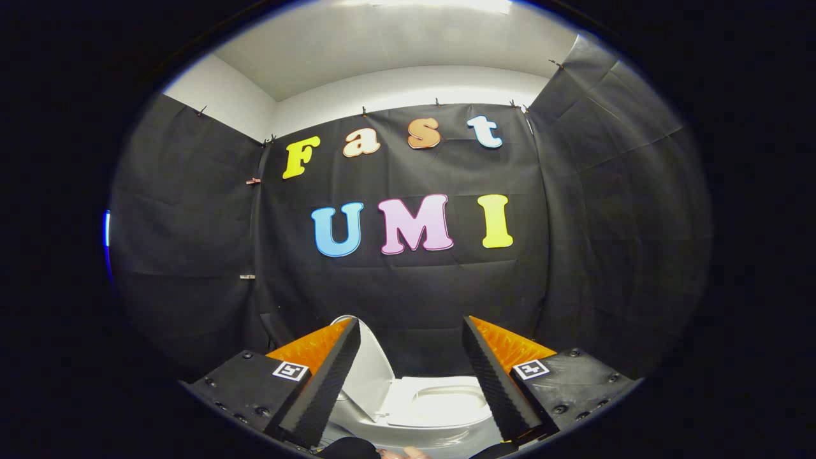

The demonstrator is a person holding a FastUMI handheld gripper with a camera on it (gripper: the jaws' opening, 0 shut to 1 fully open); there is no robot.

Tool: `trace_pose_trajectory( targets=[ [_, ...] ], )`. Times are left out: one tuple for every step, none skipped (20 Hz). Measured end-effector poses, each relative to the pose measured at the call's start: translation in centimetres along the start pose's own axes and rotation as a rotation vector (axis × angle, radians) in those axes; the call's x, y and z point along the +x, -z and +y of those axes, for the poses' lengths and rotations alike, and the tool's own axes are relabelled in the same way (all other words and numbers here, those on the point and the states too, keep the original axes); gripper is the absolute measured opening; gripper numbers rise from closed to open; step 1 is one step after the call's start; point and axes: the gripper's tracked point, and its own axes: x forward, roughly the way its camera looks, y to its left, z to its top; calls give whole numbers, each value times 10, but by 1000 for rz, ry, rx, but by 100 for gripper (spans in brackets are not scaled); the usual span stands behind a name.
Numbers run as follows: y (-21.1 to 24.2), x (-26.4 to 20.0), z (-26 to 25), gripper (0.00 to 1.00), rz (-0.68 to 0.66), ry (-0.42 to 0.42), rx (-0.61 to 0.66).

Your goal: Open the toilet lid.

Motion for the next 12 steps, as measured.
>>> trace_pose_trajectory(
  targets=[
    [-1, 0, 0, 100, -1, 0, -1],
    [0, 0, 0, 100, -2, 1, -6],
    [1, -1, 1, 100, 0, 3, -13],
    [1, 1, 0, 100, 1, 5, -18],
    [1, 1, 2, 100, 3, 5, -21],
    [1, 0, 2, 100, 4, 5, -23],
    [1, 0, 3, 100, 6, 5, -24],
    [2, 1, 3, 100, 7, 5, -24],
    [2, 1, 4, 100, 8, 5, -24],
    [2, 1, 3, 100, 9, 6, -25],
    [2, 1, 3, 100, 9, 6, -26],
    [1, 0, 4, 100, 8, 6, -27]
  ],
)
